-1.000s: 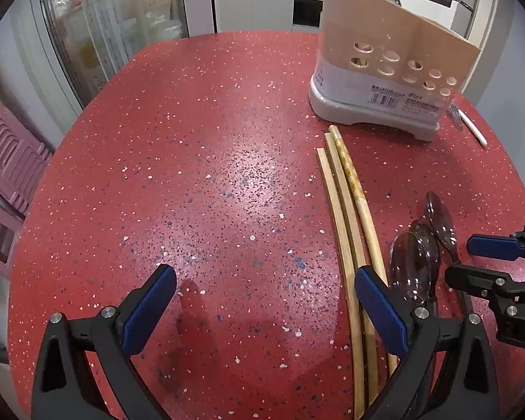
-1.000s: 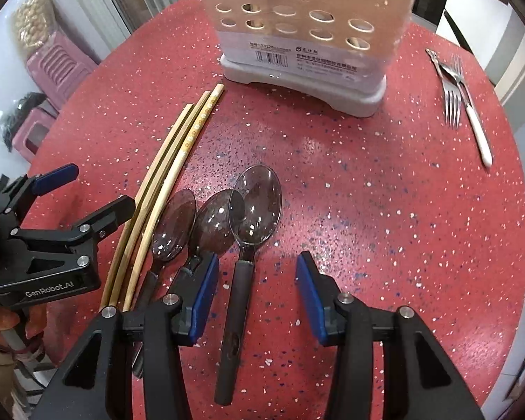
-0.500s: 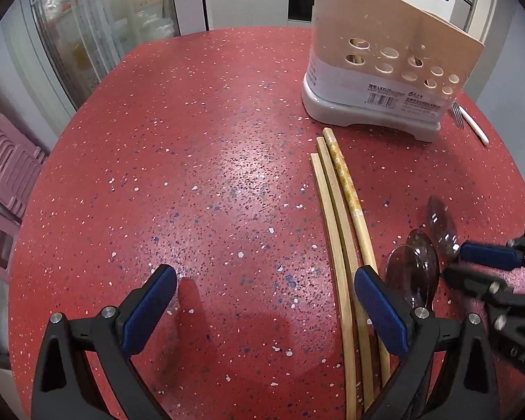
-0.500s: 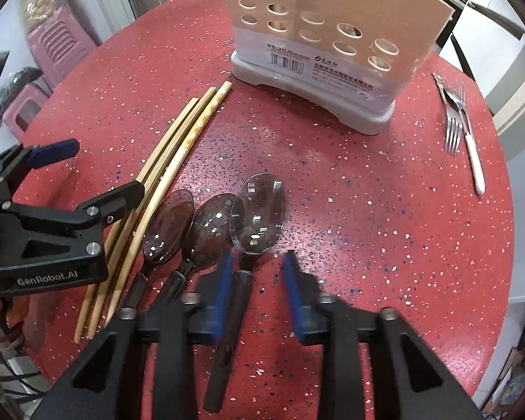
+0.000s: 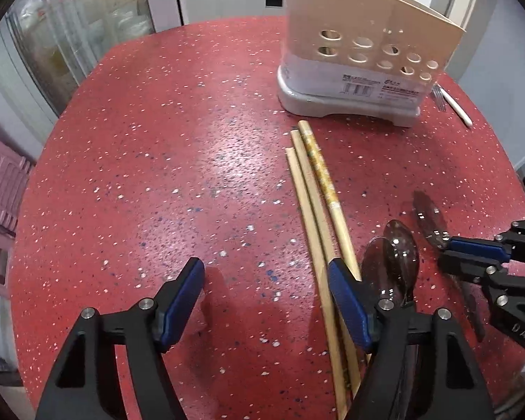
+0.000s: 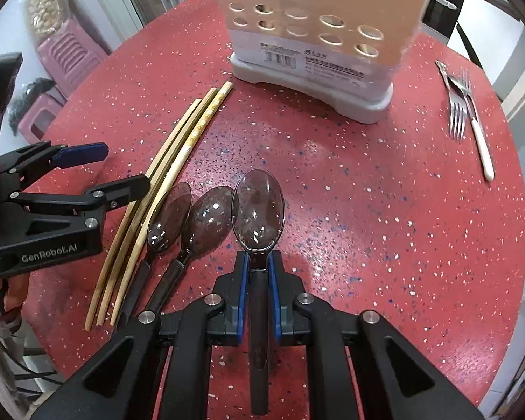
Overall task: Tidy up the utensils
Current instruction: 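Grasp a dark spoon with the right tool while the left tool grasps a plain wooden chopstick, then carry the spoon with the right tool while the left tool carries the chopstick into the beige holder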
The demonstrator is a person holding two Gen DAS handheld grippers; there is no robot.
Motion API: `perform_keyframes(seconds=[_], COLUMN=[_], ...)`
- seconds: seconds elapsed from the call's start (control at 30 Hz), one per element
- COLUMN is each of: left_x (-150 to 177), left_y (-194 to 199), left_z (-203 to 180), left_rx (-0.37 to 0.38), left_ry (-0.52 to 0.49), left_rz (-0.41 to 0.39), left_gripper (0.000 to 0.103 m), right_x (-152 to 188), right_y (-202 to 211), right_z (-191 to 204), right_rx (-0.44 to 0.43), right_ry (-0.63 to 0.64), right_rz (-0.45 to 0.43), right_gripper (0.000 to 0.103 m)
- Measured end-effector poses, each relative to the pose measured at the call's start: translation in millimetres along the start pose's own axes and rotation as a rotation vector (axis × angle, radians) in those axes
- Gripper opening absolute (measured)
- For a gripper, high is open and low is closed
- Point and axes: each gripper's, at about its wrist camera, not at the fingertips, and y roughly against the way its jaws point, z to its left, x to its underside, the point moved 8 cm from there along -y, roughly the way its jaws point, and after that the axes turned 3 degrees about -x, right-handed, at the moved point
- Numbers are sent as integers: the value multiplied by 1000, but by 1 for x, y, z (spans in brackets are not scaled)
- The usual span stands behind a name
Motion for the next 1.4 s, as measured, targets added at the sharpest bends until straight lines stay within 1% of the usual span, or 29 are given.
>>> perform_keyframes(seconds=[0.2,0.27,0.3,0.33,0.43,0.5,0.57,0.6,0.67,0.7,0.77,0.9,1.13,1.23,1.4], left_x=[2,7,14,19,18,17,21,21,22,22,22,26,35,32,19], left_y=[-4,-7,-7,-3,-3,-3,0,1,4,5,6,12,46,64,101], left_z=[6,2,0,-1,-5,-7,-15,-18,-30,-34,-37,-31,-16,-8,3], left_rx=[3,-1,-10,-15,-27,-15,20,22,46,40,27,53,64,72,90], left_ry=[18,-1,-16,-26,-45,-57,-75,-90,-133,-147,-155,-89,18,65,145], left_rz=[9,20,26,11,25,33,38,38,36,33,17,-30,-165,-226,-344], left_gripper=[94,94,94,94,94,90,72,68,36,32,30,29,29,29,29], right_x=[2,4,4,2,1,0,0,-1,-2,-3,-2,-2,-4,-3,-12], right_y=[4,8,10,10,14,17,20,22,27,30,35,52,80,93,111], right_z=[-5,-8,-9,-9,-11,-12,-14,-15,-15,-16,-18,-22,-30,-30,-26], right_rx=[-20,-25,-29,-31,-35,-37,-40,-41,-46,-50,-55,-86,-108,-117,-133], right_ry=[-7,-8,-8,-8,-7,-7,-10,-12,-16,-17,-18,-24,-23,-27,-31], right_rz=[-8,-12,-15,-17,-22,-27,-33,-36,-44,-52,-65,-110,-187,-224,-290], right_gripper=[13,13,13,13,13,13,13,13,13,13,13,13,13,13,13])
